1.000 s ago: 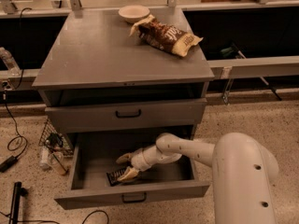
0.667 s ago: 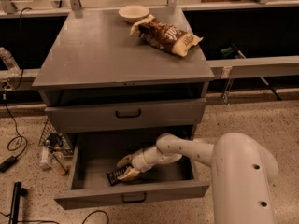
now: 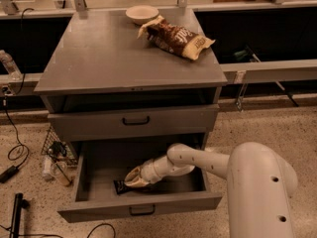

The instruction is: Pick rxbar chocolate from middle drawer and place on counter

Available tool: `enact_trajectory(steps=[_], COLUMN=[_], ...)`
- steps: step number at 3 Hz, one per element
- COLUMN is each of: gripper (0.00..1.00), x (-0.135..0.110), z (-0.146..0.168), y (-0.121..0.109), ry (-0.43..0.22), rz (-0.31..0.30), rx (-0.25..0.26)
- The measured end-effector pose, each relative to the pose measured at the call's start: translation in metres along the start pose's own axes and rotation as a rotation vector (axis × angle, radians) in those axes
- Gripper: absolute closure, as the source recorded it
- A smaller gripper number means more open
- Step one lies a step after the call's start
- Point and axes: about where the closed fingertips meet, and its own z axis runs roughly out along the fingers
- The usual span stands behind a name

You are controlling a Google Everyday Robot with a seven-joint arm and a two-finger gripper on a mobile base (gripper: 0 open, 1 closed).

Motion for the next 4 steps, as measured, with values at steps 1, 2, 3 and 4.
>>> enact_trajectory(steps=[1, 2, 3, 4], gripper=[1.0, 1.0, 1.0, 1.0], x=[-0.008, -0.029, -0.07, -0.119], z=[-0.018, -0.054, -0.121, -0.18], y=[-0.003, -0.004, 0.013, 0.023], ry=[-0.022, -0.045, -0.035, -0.027], rz=[0.024, 0.039, 0.049, 0.051], rx=[0.061, 0.158, 0.259, 0.312])
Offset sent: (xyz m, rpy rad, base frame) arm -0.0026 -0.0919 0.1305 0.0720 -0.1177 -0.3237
